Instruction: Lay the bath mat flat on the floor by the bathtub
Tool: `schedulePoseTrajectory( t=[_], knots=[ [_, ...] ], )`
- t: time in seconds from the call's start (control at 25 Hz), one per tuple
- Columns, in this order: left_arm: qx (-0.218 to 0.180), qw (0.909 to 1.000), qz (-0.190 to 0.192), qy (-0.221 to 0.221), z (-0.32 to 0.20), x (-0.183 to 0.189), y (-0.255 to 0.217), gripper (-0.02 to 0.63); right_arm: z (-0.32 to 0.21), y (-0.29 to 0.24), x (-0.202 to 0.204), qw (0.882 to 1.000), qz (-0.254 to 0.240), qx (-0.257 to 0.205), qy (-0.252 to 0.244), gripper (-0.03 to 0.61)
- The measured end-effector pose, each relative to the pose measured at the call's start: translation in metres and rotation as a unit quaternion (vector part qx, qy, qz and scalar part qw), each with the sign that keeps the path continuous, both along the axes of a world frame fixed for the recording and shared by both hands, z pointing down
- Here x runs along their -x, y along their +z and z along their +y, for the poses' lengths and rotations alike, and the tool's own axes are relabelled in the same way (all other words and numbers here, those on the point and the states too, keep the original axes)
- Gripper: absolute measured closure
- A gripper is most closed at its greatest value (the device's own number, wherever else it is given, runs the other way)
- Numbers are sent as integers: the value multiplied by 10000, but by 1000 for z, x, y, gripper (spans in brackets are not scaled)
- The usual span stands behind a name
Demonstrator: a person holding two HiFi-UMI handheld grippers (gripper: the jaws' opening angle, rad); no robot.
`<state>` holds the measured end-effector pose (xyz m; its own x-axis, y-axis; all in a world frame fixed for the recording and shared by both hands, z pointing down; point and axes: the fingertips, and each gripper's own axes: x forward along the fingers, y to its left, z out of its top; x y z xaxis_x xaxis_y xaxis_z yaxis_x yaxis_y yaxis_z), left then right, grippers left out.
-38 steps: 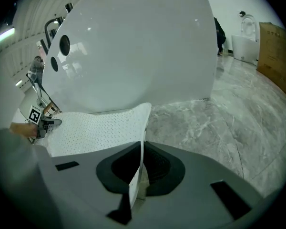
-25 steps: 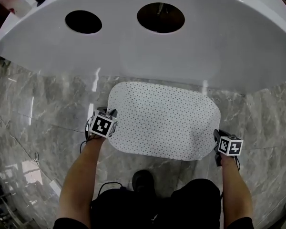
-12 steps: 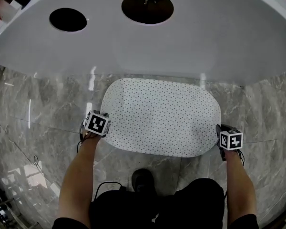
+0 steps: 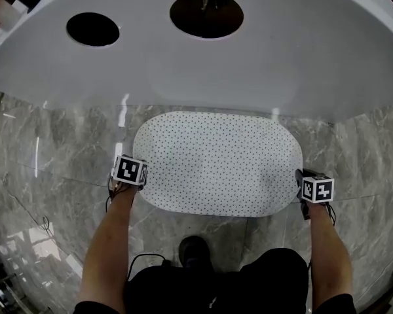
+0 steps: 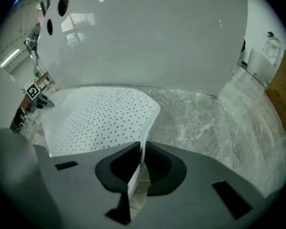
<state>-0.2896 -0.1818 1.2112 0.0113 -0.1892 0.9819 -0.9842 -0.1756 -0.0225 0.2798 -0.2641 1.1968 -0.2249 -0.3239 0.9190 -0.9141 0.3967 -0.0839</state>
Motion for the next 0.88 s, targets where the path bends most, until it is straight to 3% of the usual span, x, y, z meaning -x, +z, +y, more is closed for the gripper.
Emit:
schedulePoseTrajectory(
  t=[0.12, 0.2, 0.28, 0.32, 0.56, 0.76, 0.88],
  knots=[
    [130, 9999, -40, -97, 4, 4, 1, 531, 3, 4, -4, 9999, 48, 117, 57, 523],
    [110, 9998, -119, -110, 6, 7, -1, 431, 6, 6, -10, 9996, 160, 128, 175, 504],
    [36, 9996, -253, -69, 5, 12, -5, 398, 7, 5, -19, 9989, 311, 72, 348, 442],
    [-34, 9994, -334, -55, 4, 16, -8, 393, 7, 4, -24, 9984, 380, 25, 425, 408],
    [-672, 9965, -497, 66, -12, 19, -28, 371, 4, -5, -22, 9987, 319, -126, 372, 397],
    [-373, 9984, -404, -148, 6, 18, -21, 371, 11, -5, 0, 9996, 28, -80, 275, 397],
    [-442, 9984, -348, -98, 2, 11, -30, 371, 17, -13, 18, 9997, -209, -59, 107, 397]
  ],
)
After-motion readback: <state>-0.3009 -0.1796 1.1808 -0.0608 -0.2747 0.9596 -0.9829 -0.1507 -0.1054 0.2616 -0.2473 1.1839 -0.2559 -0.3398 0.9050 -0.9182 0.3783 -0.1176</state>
